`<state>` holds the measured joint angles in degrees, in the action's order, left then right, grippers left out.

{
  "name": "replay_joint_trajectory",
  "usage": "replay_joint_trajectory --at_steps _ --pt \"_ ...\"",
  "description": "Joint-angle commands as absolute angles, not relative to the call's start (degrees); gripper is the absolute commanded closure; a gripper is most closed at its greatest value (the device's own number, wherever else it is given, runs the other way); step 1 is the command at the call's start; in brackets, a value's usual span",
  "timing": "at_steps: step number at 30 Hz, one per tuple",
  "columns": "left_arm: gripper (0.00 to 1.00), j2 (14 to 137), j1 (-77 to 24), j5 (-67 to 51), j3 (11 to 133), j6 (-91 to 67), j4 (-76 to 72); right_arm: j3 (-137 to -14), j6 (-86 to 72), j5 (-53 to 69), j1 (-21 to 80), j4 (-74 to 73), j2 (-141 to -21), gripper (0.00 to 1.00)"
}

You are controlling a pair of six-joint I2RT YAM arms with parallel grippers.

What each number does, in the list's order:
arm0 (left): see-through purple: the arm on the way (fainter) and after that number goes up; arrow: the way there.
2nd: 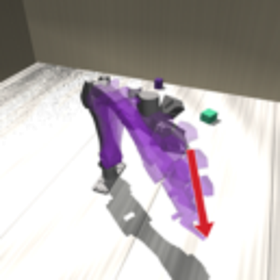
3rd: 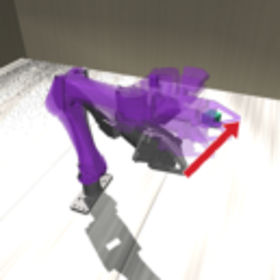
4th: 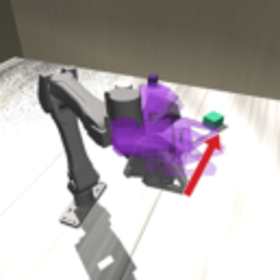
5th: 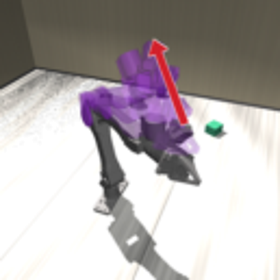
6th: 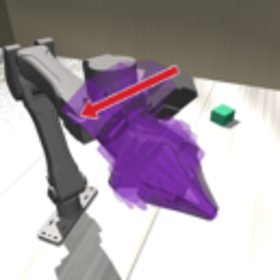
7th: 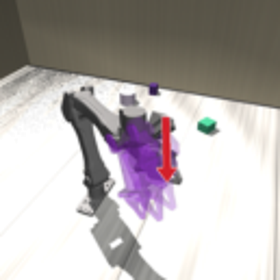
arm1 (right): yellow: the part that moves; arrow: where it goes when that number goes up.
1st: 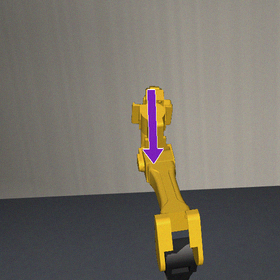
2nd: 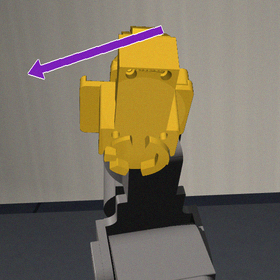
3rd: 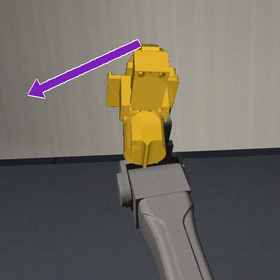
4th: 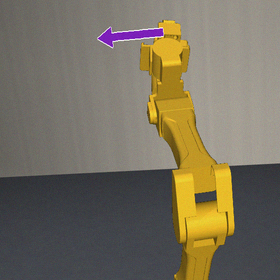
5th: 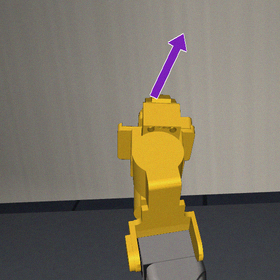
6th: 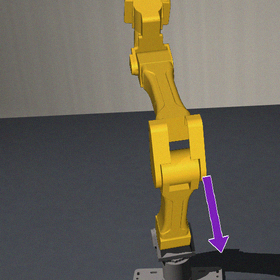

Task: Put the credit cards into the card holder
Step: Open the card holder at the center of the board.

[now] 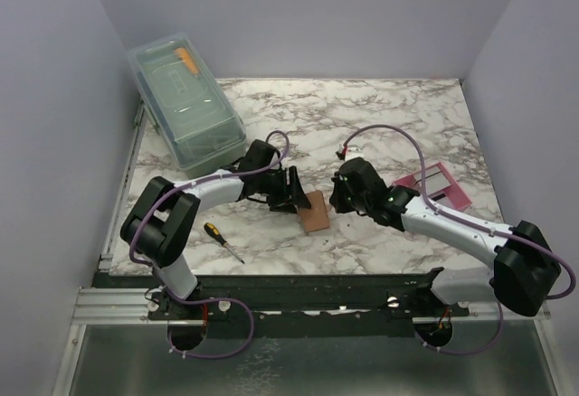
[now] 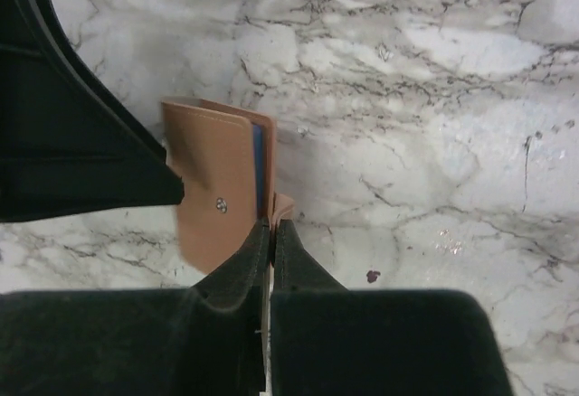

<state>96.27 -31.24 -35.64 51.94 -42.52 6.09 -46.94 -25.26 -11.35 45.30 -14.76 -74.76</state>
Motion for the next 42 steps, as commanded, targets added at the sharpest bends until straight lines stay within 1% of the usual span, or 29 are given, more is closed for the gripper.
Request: replay_joint_trajectory --at_steps 1,3,6,8,13,16,19,23,26,28,32,34,37,42 --pt "0.29 93.45 -31.2 -26.73 51.87 -43.85 9.92 -45.16 -28.42 -7.85 45.44 -13.56 -70.88 1.0" --pt "0.15 91.7 -31.25 -23.59 50.57 -44.25 11.13 -44.94 -27.04 -4.49 45.44 -12.48 -70.73 1.0" --pt "0.08 87.07 -31.21 -16.72 48.01 -45.91 14.52 -45.32 -27.42 1.27 45.44 -11.0 -71.09 1.0" --pt "0.07 82.14 -31.29 -15.75 45.01 -48.91 13.99 -45.48 -28.4 4.71 45.44 -9.72 -71.2 1.0" --pt "0.07 71.71 -34.7 -15.08 39.83 -54.74 9.15 -45.43 -30.14 7.56 45.44 -7.99 -71.06 1.0" --pt "0.07 70.07 -37.17 -12.32 38.87 -56.25 8.07 -45.93 -30.1 7.1 45.44 -8.57 -71.64 1.0" --pt "0.08 72.0 -39.52 -9.54 39.42 -56.16 7.9 -45.82 -30.25 7.91 45.44 -7.99 -71.85 1.0" --pt "0.19 74.59 -42.04 -5.2 39.69 -55.9 8.0 -45.03 -30.43 7.39 45.44 -7.52 -71.13 1.0" --pt "0.28 74.78 -42.93 -2.75 39.24 -55.63 8.17 -44.65 -30.33 6.2 45.44 -8.19 -70.84 1.0" --pt "0.33 74.67 -43.07 -2.12 39.0 -55.44 8.42 -44.16 -30.33 5.96 45.44 -8.18 -70.68 1.0" --pt "0.4 73.5 -43.5 -1.41 38.49 -55.07 8.44 -42.94 -31.32 4.33 45.44 -8.61 -70.5 1.0" --pt "0.45 72.56 -43.72 -1.16 38.06 -55.12 8.44 -42.49 -31.69 3.46 45.44 -8.89 -70.34 1.0" --pt "0.49 71.6 -43.87 -0.82 37.63 -55.09 8.44 -41.74 -32.13 3.1 45.44 -9.18 -70.11 1.0" --pt "0.58 71.68 -43.99 -0.94 37.37 -55.07 8.42 -40.66 -32.43 2.95 45.44 -8.91 -70.05 1.0"
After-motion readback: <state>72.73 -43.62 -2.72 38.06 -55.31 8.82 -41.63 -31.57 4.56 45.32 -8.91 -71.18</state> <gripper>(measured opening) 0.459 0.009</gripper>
